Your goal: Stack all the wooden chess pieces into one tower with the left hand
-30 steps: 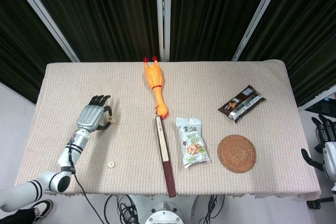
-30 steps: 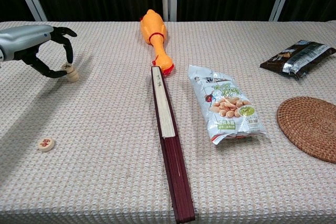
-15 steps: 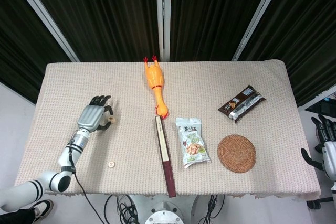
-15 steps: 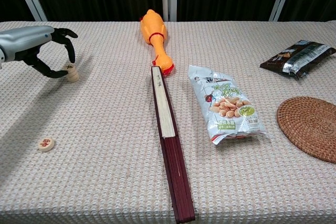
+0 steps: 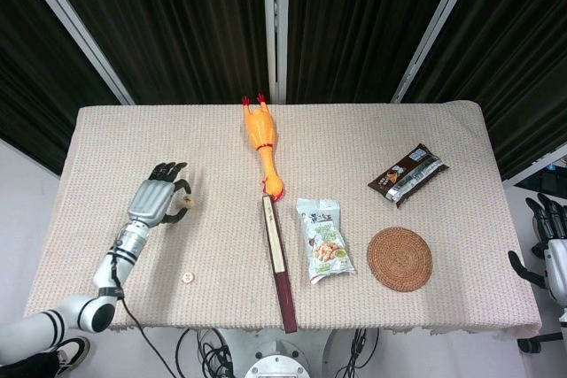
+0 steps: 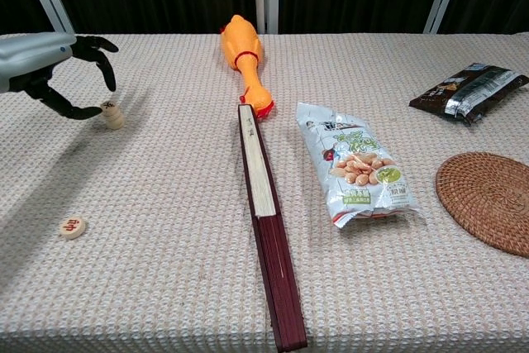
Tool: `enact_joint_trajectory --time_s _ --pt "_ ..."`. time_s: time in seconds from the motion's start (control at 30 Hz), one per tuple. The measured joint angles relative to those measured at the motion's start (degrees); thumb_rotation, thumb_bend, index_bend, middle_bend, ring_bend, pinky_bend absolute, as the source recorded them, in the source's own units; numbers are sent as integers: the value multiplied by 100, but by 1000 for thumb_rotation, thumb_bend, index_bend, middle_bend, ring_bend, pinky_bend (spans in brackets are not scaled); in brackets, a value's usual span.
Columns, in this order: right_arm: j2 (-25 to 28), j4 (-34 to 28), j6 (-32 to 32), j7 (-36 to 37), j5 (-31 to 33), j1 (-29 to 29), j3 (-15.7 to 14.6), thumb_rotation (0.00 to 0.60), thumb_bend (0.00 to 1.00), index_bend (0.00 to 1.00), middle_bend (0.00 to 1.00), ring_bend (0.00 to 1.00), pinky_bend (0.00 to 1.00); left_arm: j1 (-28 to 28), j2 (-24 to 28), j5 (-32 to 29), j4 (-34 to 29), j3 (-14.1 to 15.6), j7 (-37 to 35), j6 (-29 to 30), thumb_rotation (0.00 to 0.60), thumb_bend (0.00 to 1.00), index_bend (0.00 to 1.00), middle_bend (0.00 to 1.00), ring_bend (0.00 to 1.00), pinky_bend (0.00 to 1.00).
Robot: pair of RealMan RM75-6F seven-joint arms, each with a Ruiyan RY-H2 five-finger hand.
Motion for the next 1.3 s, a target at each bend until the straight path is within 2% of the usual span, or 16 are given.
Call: enact_joint_trajectory --time_s 0.23,0.37,0.47,0.77,1.0,1.3 --pt "-7 -19 12 -35 -61 -5 -31 600 253 0 0 0 0 459 438 325 -1133 256 284 752 600 264 396 46 0 0" --pt "-9 -22 30 -39 -82 -15 -43 600 254 0 0 0 0 784 606 558 -1613 667 578 1009 600 257 393 46 0 0" --pt "-10 -24 24 -49 -90 -13 -50 600 254 0 0 0 0 1021 555 745 -1696 950 763 1173 600 257 394 46 0 0" --pt "-10 -17 67 -24 -135 -30 -64 600 254 0 0 0 0 1347 180 1354 -1582 1346 834 1455 600 258 390 46 0 0" --pt "-5 -6 39 -11 -128 -20 -65 600 254 0 0 0 0 1469 238 1260 -1786 1488 934 1270 600 258 388 46 0 0" --pt "-10 -17 42 -30 -124 -20 -66 600 254 0 0 0 0 1561 176 1249 -1645 1516 827 1129 600 259 406 46 0 0"
